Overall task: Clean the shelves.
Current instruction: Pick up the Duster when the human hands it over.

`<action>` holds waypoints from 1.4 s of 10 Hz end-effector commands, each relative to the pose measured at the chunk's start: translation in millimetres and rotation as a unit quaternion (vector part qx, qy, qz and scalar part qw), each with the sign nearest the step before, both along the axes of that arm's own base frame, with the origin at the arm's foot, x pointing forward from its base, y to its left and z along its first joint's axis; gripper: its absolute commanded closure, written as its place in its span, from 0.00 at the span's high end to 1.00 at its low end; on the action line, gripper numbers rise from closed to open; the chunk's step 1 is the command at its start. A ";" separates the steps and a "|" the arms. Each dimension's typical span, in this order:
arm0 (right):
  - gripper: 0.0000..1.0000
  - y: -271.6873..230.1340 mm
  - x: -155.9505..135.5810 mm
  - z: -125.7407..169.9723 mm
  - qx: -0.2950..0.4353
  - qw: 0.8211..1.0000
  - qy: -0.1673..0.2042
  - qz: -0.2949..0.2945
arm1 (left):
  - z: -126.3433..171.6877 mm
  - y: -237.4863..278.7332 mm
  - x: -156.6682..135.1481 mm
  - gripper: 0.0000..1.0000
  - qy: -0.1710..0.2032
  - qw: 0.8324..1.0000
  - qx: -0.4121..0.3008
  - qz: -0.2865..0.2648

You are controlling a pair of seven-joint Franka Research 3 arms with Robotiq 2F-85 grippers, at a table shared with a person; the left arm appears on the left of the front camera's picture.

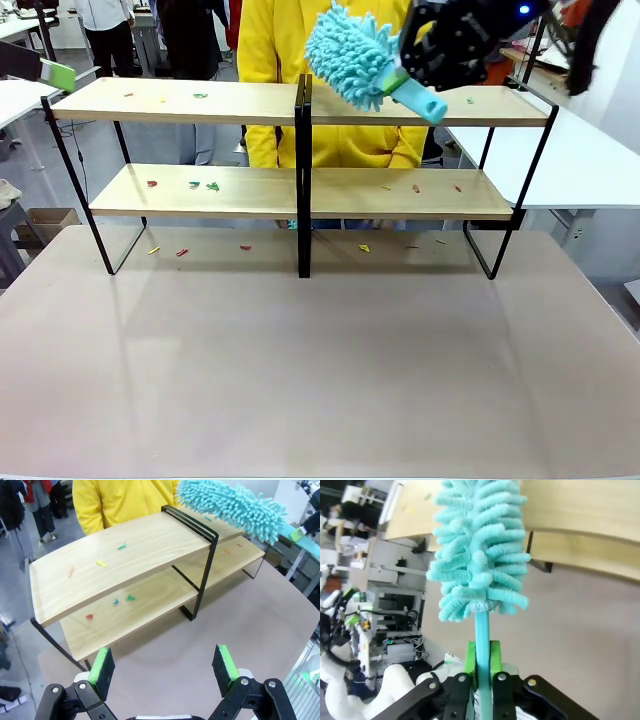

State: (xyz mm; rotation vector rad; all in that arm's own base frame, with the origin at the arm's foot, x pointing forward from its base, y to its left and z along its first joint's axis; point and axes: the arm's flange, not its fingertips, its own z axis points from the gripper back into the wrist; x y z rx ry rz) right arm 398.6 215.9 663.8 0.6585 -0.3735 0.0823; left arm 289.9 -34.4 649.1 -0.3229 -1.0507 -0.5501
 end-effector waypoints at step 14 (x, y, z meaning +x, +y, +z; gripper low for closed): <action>0.12 -78.1 -2.5 -11.1 -0.044 0.979 0.023 -0.196 | 0.2 0.8 0.6 1.00 -0.002 1.000 0.003 0.000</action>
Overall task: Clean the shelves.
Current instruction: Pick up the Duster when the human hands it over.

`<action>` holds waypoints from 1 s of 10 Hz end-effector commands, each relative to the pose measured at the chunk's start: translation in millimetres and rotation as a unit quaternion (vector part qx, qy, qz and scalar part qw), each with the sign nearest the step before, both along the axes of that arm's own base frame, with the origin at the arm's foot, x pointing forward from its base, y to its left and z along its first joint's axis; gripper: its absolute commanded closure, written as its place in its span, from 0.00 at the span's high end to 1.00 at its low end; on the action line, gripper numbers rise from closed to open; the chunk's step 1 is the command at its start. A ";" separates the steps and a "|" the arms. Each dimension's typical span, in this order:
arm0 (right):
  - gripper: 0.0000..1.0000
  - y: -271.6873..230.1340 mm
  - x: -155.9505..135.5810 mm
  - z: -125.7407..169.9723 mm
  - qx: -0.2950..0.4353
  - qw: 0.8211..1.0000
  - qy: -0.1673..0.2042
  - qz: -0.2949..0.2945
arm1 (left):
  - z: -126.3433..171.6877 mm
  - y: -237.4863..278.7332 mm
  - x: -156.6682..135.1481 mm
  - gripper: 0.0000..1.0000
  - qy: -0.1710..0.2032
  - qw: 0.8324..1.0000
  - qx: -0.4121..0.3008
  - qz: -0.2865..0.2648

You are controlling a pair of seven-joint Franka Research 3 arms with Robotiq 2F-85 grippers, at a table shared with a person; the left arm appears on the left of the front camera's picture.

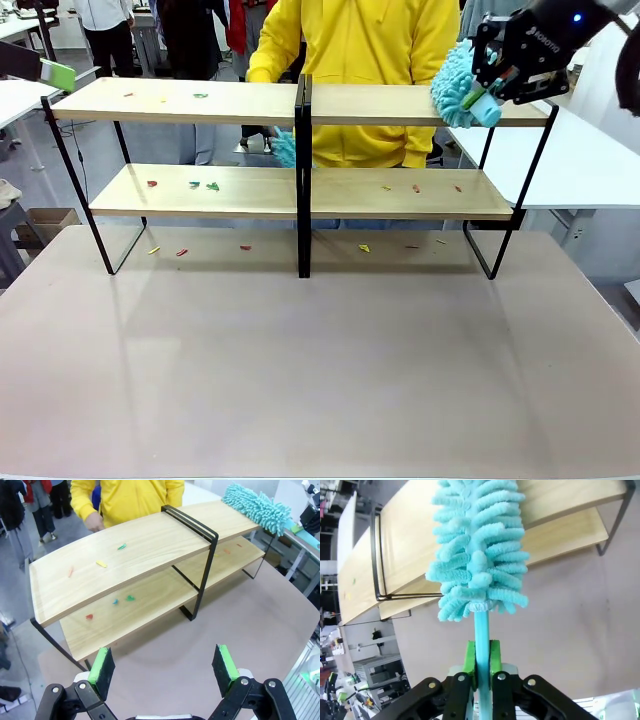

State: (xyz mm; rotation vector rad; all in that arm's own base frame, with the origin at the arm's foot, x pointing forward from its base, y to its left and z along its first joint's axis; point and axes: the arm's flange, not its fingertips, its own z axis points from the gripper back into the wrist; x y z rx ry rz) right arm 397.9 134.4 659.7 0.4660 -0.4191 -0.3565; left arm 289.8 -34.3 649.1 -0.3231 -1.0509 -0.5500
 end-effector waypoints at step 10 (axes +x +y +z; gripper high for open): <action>0.12 -29.2 -14.1 20.9 0.055 0.996 -0.020 0.065 | 0.2 0.7 0.6 1.00 -0.002 1.000 0.003 0.000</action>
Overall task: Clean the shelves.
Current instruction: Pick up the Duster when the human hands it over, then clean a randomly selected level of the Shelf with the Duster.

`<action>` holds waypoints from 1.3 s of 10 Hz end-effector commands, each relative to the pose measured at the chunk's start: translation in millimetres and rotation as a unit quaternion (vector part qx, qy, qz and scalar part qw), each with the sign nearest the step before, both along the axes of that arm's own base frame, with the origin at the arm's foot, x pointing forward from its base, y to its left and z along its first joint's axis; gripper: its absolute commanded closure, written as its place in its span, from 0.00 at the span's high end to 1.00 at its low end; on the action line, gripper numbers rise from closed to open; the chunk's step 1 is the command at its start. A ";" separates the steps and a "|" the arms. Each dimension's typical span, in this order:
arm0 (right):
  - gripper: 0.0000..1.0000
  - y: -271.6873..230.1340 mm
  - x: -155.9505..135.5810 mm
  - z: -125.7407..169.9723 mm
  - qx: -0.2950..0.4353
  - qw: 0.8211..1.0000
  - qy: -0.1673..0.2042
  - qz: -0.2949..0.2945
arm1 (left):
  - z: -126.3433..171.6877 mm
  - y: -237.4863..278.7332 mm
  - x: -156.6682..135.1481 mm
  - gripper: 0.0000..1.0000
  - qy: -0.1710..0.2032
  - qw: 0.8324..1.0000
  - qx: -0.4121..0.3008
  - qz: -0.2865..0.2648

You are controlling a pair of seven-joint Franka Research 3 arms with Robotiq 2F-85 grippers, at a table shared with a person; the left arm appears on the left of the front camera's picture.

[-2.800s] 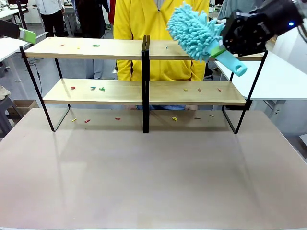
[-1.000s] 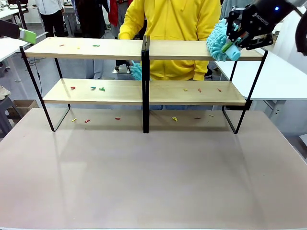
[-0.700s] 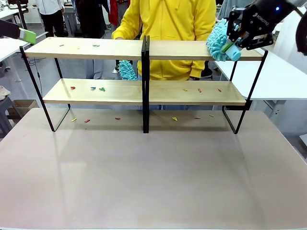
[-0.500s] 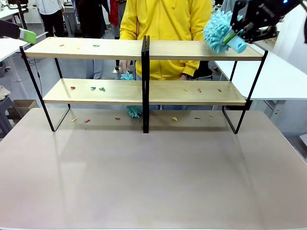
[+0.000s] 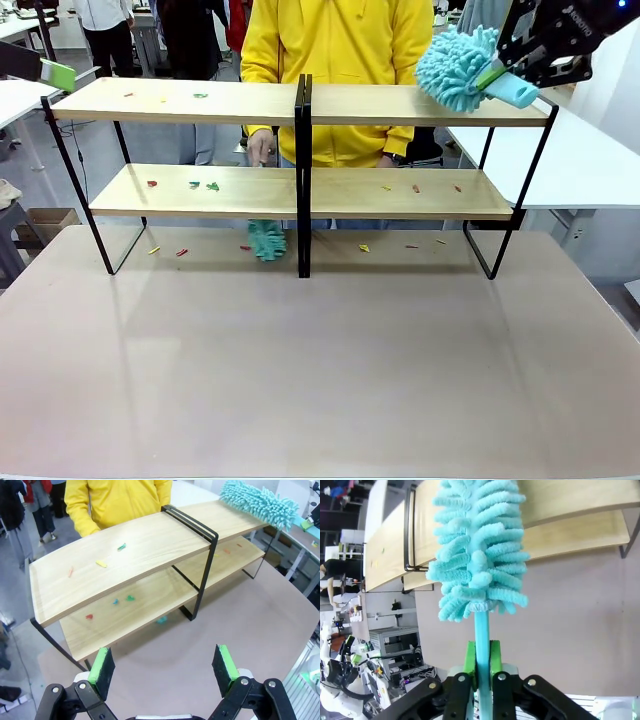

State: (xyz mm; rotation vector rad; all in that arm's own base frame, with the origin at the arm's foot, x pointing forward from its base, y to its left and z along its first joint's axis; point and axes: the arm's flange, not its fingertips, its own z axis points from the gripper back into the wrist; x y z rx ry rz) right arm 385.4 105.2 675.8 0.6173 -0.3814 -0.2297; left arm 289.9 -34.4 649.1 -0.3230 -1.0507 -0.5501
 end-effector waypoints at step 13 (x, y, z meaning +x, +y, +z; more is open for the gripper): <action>0.12 -39.3 -46.8 -8.3 -0.039 0.996 0.004 0.078 | 0.2 0.8 0.6 1.00 -0.002 1.000 0.003 0.000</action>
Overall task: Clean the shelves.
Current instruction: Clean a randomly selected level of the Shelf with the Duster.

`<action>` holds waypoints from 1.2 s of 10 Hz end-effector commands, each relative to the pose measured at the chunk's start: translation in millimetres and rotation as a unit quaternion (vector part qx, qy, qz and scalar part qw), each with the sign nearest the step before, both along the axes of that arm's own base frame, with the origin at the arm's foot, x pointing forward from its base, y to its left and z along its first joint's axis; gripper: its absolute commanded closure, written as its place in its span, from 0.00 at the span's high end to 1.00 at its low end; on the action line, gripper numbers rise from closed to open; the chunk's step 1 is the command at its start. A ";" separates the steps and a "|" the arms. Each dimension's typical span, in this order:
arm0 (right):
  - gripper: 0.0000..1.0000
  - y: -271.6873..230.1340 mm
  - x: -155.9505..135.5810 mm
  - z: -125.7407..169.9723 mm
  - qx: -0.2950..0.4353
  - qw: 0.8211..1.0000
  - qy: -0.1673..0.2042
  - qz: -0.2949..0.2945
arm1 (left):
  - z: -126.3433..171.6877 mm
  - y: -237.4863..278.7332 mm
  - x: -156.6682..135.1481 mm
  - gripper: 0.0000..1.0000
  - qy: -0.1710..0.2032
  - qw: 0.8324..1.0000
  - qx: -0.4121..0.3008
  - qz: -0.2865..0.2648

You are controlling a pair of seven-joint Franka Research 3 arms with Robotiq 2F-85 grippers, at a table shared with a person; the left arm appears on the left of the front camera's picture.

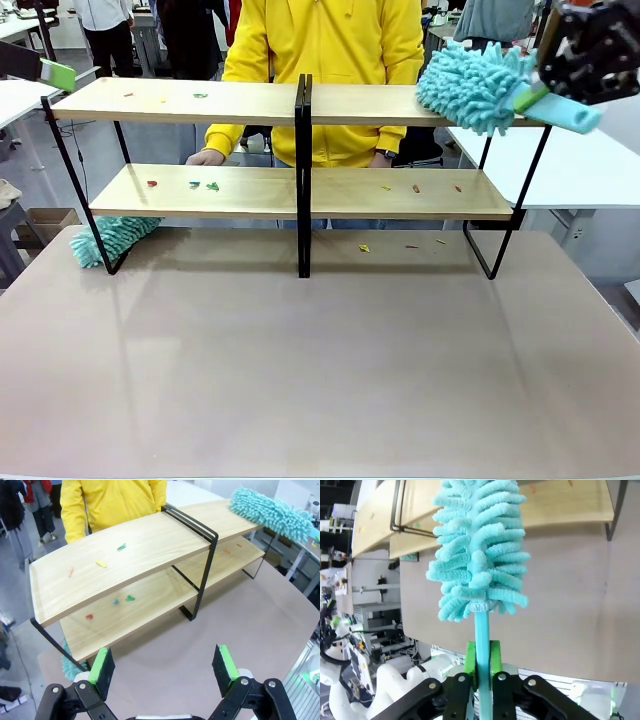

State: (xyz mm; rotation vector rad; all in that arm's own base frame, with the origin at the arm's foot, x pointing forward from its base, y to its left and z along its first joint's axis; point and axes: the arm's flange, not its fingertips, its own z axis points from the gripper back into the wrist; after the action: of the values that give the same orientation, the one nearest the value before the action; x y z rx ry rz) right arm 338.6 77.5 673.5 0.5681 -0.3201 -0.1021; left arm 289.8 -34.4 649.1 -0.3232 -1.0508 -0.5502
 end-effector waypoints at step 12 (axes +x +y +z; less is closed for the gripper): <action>0.12 -61.5 1.6 -1.3 0.130 0.986 0.018 -0.106 | 0.2 0.8 0.6 1.00 -0.002 1.000 0.003 0.000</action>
State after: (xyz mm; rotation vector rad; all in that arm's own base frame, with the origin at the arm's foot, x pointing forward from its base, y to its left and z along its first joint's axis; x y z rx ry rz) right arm 342.8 20.0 679.7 0.6999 -0.4208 -0.4848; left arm 289.8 -34.4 649.1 -0.3232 -1.0508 -0.5501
